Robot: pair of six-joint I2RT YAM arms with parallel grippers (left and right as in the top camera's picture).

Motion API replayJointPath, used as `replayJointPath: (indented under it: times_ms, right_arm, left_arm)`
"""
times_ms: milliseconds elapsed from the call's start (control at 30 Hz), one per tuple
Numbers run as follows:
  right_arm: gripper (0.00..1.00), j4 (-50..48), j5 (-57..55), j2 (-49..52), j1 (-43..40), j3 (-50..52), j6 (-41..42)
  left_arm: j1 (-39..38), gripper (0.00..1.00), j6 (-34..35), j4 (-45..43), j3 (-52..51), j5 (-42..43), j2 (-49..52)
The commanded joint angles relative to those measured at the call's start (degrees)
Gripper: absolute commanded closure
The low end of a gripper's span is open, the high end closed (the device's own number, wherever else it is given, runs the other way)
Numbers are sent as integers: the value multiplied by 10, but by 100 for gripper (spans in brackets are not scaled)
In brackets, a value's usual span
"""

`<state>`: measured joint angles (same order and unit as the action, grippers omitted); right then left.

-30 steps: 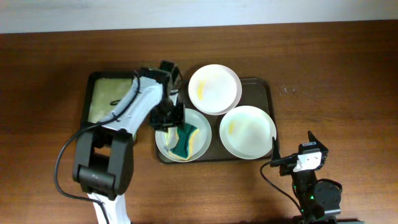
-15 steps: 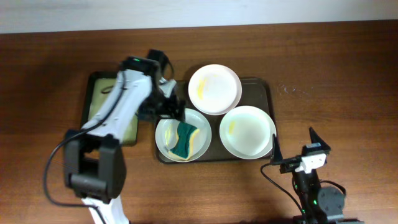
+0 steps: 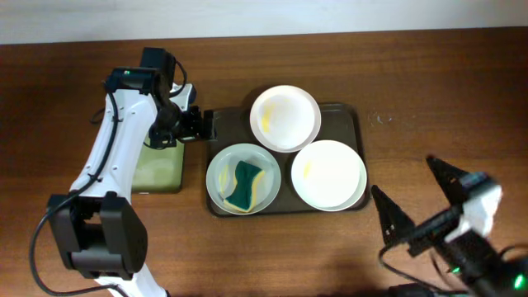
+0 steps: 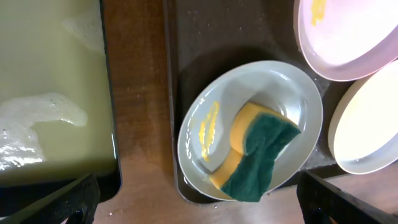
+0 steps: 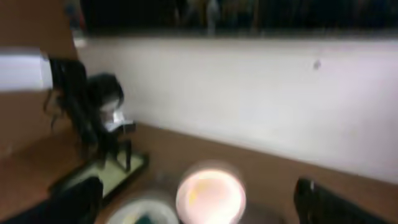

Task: Clean dirty plates on tray and stack at the side
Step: 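Grasp the rim of the lower-left white plate with the right gripper, then scrub the white plate with the sponge while the right gripper holds it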

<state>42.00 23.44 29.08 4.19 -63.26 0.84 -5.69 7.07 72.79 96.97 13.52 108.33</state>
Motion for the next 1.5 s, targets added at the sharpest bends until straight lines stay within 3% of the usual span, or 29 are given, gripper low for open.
replayJointPath:
  times_ms: [0,67,133,167,267,367,400,433,467,500,633,767,1233,1467]
  right_arm:
    - [2,121,194,169,3,-166,14]
    - [1,123,276,235,3,-202,22]
    - [22,101,271,302,3,-206,126]
    - [24,127,232,336,6,-205,165]
    - [18,208,28,427,80,-205,200]
    - [5,202,-49,548,204,-205,207]
    - [9,197,-65,572,224,-205,207]
    - [20,191,-91,604,243,-205,207]
    - [51,184,-125,651,264,-205,217]
    - [67,177,-142,698,278,-205,237]
    - [64,131,-142,801,286,-205,237]
    - [61,111,-141,842,289,-205,237]
    - [67,46,-136,851,292,-157,252]
    - [72,34,-125,851,292,-122,298]
  left_arm:
    - [1,0,2,1,3,7,-3]
    - [1,0,2,2,3,7,-3]
    - [1,0,2,4,3,7,-3]
    - [1,0,2,4,3,7,-3]
    - [1,0,2,4,3,7,-3]
    - [1,0,2,3,3,7,-3]
    - [1,0,2,3,3,7,-3]
    - [1,0,2,3,3,7,-3]
    - [1,0,2,3,3,7,-3]
    - [1,0,2,4,3,7,-3]
    - [1,0,2,4,3,7,-3]
    - [1,0,2,3,3,7,-3]
    - [1,0,2,4,3,7,-3]
    - [-33,0,1,-1,3,7,-3]
